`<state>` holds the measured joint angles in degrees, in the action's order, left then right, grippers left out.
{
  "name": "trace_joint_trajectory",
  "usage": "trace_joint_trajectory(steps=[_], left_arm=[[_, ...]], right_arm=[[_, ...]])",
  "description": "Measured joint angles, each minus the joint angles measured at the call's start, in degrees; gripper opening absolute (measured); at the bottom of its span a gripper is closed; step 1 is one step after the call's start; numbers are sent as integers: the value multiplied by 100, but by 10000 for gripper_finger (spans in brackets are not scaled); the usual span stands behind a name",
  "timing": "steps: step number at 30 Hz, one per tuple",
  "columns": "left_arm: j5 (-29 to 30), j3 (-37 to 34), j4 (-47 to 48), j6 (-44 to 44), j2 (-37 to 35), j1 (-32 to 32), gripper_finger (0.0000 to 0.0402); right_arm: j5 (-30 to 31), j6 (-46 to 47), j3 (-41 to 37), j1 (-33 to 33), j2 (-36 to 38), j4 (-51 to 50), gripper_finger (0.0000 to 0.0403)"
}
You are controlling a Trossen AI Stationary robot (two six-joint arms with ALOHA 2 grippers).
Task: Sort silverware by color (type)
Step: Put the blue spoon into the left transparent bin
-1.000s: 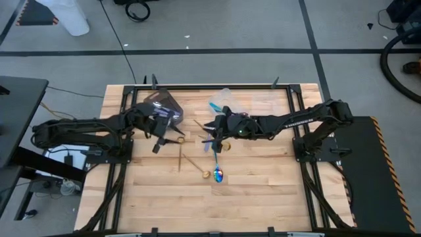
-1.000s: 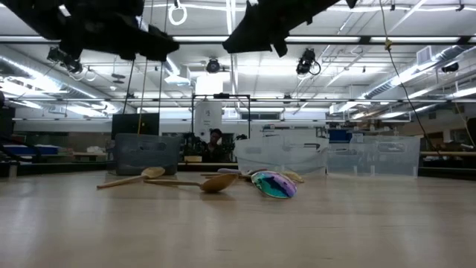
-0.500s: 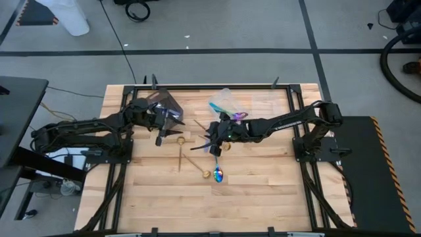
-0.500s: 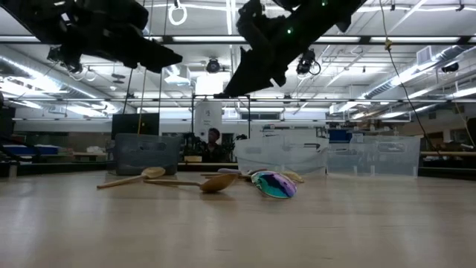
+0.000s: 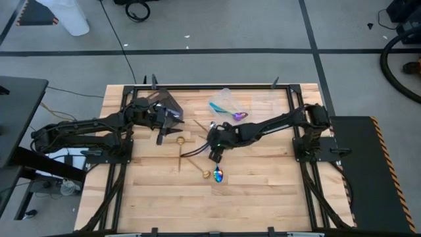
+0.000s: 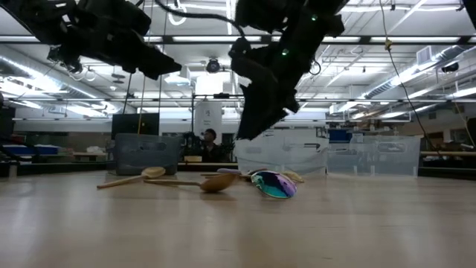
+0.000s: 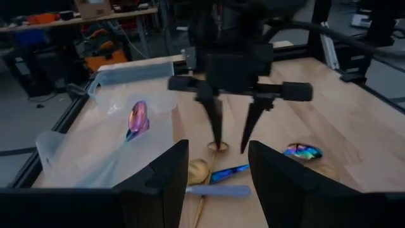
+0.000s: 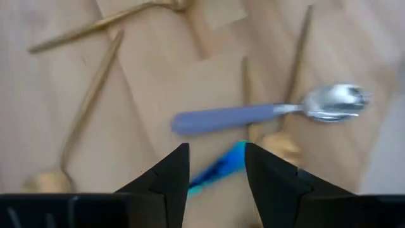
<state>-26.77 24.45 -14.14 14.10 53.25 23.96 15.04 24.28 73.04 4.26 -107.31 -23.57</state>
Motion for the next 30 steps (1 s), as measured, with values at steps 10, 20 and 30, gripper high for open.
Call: trace_joint_trajectory(steps=[10,20,30], left_arm=[[166,0,259,-2,-13,41,173],[173,0,551,6,-107,265,173],[173,0,600,-43,-107,298,173]], right_arm=[[-284,1118,981,237,-628,-1443,160],[-326,1719,1062,416,-703,-1585,160],[258,2080,909,747,-701,-1210,160]])
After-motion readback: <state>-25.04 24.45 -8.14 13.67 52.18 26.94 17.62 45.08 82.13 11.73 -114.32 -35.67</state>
